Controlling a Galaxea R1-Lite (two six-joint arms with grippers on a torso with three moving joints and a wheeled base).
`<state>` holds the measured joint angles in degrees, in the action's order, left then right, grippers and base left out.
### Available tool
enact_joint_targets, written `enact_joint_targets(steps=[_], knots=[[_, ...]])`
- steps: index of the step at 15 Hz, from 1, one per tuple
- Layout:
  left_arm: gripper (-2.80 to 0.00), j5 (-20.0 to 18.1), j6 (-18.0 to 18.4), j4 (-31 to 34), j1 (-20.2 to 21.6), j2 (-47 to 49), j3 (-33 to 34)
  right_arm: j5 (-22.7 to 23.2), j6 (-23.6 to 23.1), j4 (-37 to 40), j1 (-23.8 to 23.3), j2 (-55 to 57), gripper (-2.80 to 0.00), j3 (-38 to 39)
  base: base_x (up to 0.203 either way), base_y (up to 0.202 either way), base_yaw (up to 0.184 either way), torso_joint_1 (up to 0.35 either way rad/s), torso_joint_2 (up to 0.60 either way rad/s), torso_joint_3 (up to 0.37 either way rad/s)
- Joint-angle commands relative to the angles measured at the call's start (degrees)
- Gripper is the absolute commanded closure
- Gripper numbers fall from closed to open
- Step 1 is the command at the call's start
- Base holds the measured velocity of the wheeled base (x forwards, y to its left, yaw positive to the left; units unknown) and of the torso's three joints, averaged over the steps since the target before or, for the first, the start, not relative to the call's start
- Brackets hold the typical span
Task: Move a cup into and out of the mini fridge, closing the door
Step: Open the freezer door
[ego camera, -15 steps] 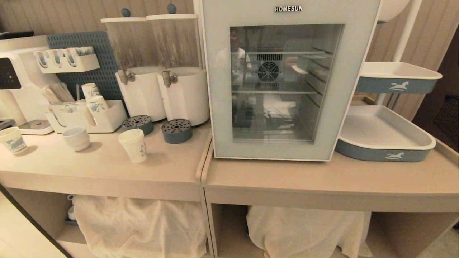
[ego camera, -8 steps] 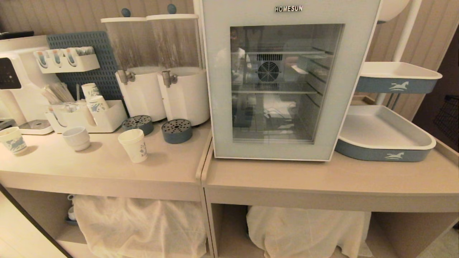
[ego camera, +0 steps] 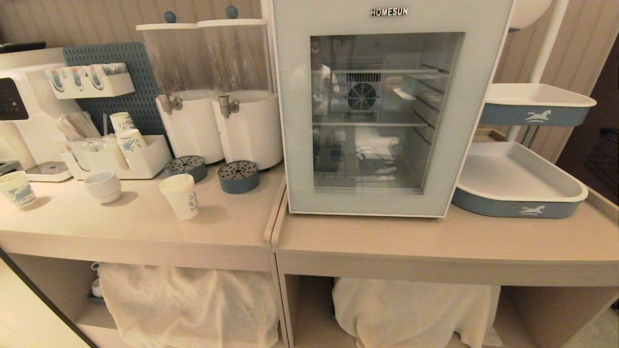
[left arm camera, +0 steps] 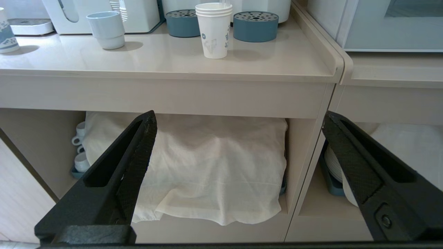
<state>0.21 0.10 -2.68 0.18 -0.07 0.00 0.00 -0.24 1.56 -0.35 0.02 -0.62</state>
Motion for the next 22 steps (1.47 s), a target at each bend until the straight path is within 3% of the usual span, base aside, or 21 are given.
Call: enact_joint_targets(steps=[1,9,12,17,22], knots=[[-2.8,0.05,-0.02,-0.04,0.08,0.07,1.05,0.0,0.07,0.02,0.0,-0.02,0.0,0.01,0.0,0.0,0.0,0.0,0.0,0.0],[-2.8,0.02,-0.06,0.06,0.08,0.07,1.05,0.0,0.07,0.02,0.0,-0.02,0.0,0.01,0.096,0.0,-0.001,0.002,0.0,0.003],[-2.8,-1.26,5.42,0.3,0.07,0.06,1.04,0.0,0.07,0.02,0.0,-0.02,0.0,0.01,0.0,0.0,0.0,0.0,0.0,0.0],[-2.8,-1.49,4.68,0.56,0.06,0.07,1.05,0.0,0.05,0.02,0.0,-0.02,0.0,0.01,0.0,0.0,0.0,0.0,0.0,0.0],[-2.8,-1.8,7.81,0.13,-0.01,0.07,0.88,0.0,0.07,0.02,0.0,-0.02,0.0,0.01,0.0,0.0,0.0,0.0,0.0,0.0]])
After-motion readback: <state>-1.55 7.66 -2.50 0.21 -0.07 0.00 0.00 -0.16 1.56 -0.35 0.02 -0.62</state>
